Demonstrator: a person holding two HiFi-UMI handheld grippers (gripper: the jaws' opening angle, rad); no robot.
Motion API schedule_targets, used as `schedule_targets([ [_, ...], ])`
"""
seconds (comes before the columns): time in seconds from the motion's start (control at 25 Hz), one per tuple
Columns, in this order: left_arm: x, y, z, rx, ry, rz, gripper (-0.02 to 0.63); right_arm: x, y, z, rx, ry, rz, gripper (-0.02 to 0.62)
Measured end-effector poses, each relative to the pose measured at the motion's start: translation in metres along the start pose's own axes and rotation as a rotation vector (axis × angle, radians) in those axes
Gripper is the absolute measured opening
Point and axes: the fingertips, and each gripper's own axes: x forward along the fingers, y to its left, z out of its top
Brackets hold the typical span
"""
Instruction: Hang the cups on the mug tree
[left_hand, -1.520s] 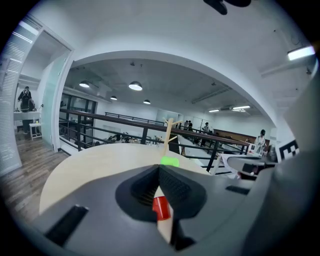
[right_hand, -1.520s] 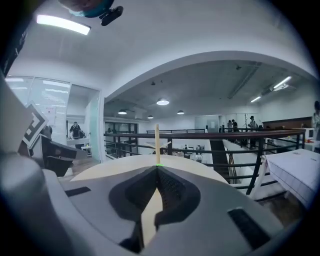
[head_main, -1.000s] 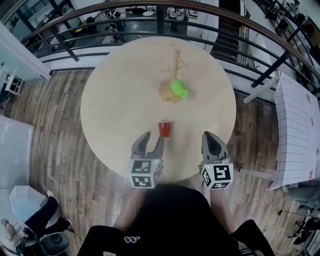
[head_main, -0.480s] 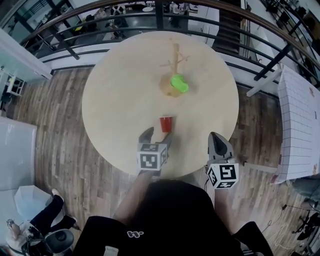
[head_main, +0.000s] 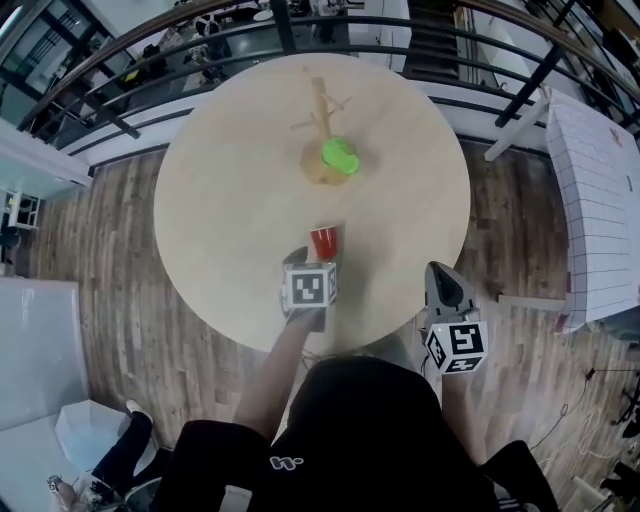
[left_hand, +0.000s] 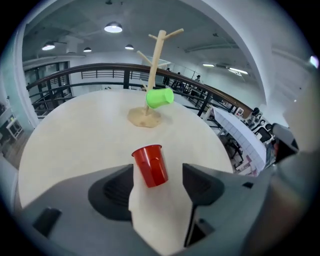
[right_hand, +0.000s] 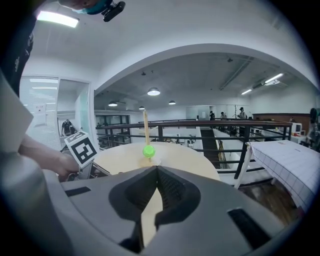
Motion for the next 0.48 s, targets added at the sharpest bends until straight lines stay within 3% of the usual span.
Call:
schedule_targets([
  [0.2, 0.025, 0.006, -0.011, 0.008, 0.051, 0.021, 0.305, -0.007, -0.004, -0.013, 0.014, 0.024, -0.024, 0.009],
  [0.48, 0.045, 0.013, -0.009, 0.023, 0.051, 0.058, 0.304, -0.009, 0.003, -0.020, 0.012, 0.041, -0.024, 0.009],
])
